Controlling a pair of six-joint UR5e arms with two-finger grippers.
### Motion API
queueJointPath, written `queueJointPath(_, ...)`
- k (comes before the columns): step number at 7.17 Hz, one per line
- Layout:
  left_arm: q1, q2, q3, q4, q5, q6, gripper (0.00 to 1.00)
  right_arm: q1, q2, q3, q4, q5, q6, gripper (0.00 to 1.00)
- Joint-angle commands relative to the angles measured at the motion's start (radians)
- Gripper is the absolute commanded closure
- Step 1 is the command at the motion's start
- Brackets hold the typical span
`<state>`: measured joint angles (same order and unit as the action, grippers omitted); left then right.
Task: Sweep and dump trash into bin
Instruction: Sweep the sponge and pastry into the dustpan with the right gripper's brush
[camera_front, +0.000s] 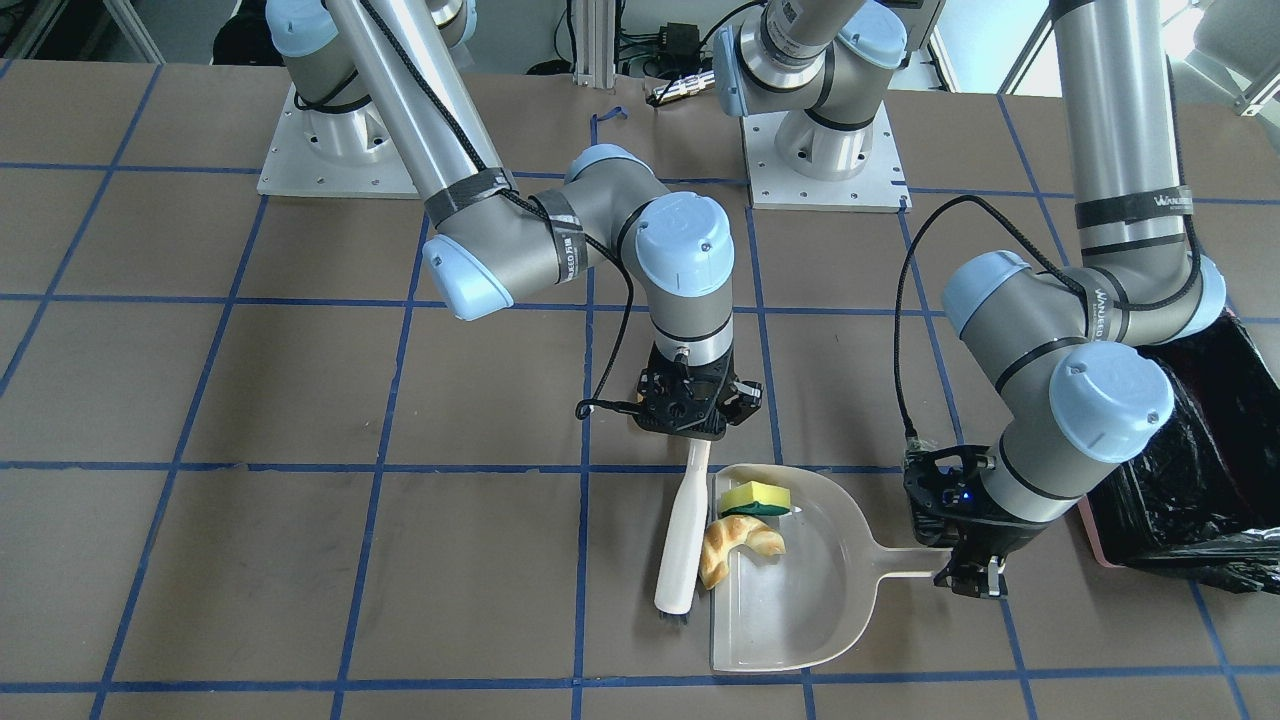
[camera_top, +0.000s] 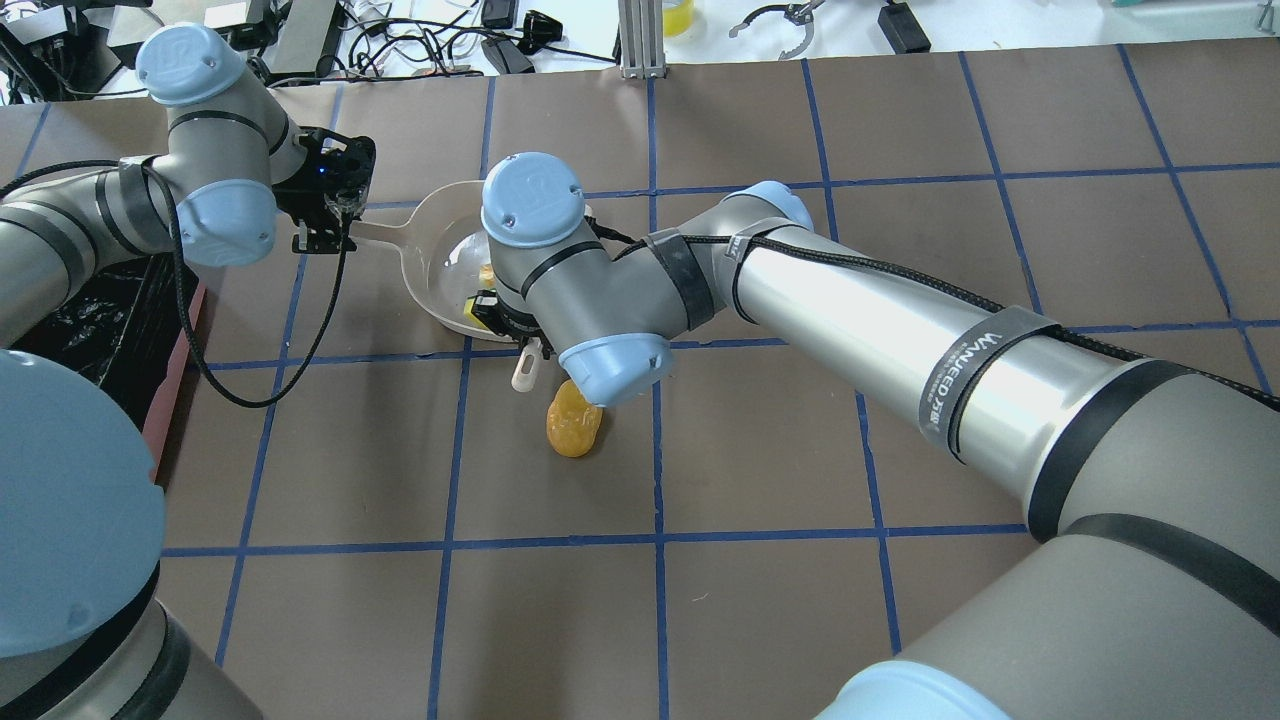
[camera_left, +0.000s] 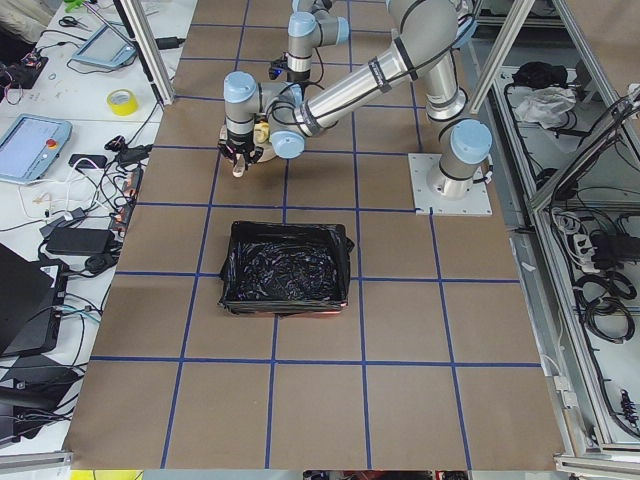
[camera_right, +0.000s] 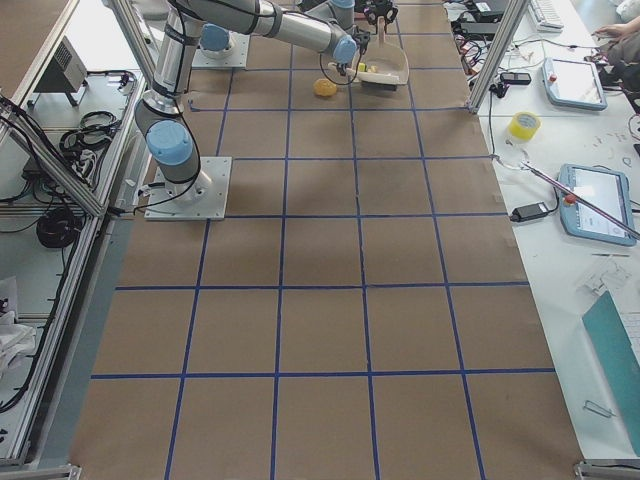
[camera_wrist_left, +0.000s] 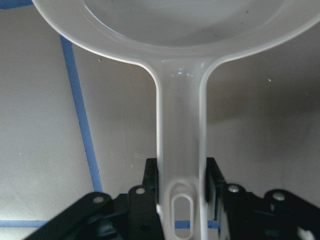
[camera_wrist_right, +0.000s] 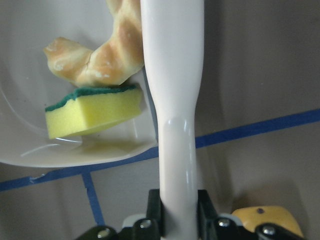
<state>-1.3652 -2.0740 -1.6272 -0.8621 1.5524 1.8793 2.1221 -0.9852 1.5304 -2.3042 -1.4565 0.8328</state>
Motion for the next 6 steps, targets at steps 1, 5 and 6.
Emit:
queueJointPath(1, 0.000, 0.000, 0.001, 0.000, 0.001, 0.000, 1.00, 0.009, 0.014, -0.054, 0.002, 0.051, 0.060, 1.00)
queueJointPath(5, 0.000, 0.000, 0.001, 0.000, 0.000, 0.001, 1.00, -0.001, -0.016, -0.107, 0.159, 0.015, -0.030, 1.00)
queueJointPath(6, 0.015, 0.005, 0.001, 0.000, -0.002, 0.009, 1.00, -0.016, -0.054, -0.104, 0.230, -0.014, -0.041, 1.00)
